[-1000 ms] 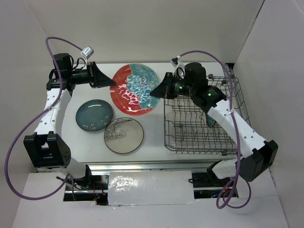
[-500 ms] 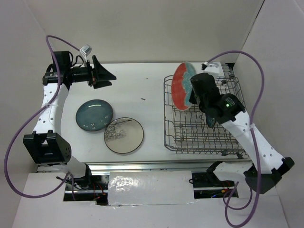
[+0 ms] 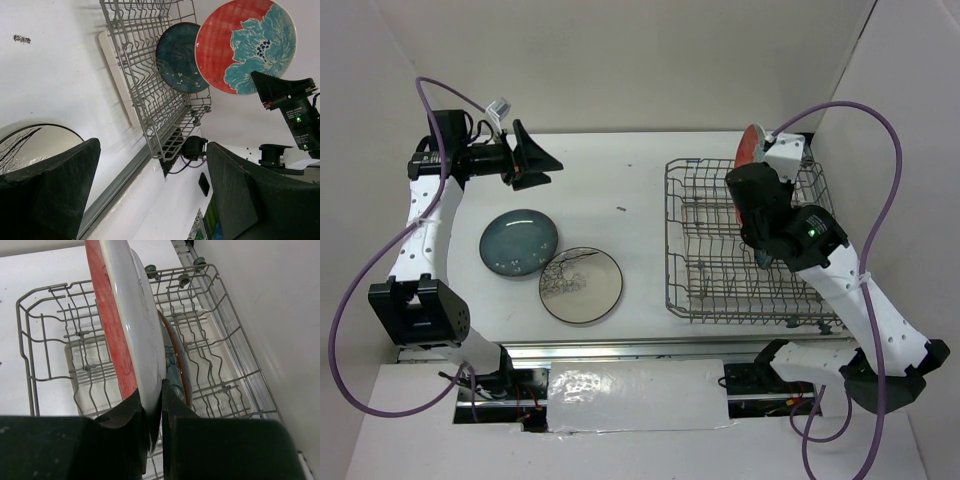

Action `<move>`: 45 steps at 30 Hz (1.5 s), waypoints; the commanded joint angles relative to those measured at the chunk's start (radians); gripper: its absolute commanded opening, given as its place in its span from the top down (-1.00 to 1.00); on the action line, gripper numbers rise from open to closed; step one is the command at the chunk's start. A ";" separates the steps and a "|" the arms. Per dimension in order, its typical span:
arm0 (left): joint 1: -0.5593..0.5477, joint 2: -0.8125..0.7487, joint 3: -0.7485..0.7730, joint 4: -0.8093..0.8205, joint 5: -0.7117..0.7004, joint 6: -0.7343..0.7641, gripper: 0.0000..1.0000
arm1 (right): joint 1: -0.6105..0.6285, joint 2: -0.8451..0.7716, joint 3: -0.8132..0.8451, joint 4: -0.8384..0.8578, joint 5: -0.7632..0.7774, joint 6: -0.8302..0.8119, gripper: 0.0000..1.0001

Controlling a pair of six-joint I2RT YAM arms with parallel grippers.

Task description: Load the plates into the dish rack

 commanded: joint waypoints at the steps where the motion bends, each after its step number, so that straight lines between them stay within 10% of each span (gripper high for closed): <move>1: 0.003 -0.007 0.041 -0.007 0.004 0.033 -0.98 | 0.013 -0.021 0.024 0.093 0.113 0.029 1.00; 45: 0.006 0.007 -0.013 -0.025 -0.048 0.055 -0.99 | -0.067 0.052 -0.291 0.174 -0.049 0.109 1.00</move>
